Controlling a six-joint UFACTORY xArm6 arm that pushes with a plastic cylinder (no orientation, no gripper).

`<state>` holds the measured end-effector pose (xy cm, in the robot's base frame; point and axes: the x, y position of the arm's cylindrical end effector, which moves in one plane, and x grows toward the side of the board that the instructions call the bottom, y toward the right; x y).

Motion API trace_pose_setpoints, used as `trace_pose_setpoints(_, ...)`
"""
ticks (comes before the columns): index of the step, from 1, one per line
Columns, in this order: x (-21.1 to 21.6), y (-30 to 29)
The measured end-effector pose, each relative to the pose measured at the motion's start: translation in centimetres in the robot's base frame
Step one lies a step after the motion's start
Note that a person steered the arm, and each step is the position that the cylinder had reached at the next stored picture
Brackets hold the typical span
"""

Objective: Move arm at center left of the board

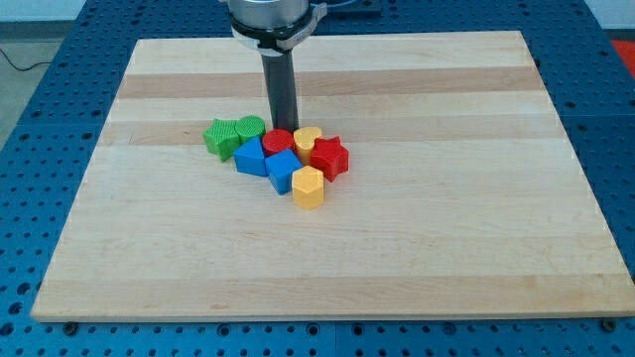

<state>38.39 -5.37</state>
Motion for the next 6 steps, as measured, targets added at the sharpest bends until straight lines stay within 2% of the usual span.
trace_pose_setpoints(2,-3.9,0.4)
trace_pose_setpoints(3,-7.7,-2.9)
trace_pose_setpoints(5,-6.5,-16.0)
trace_pose_setpoints(6,-3.0,-17.4)
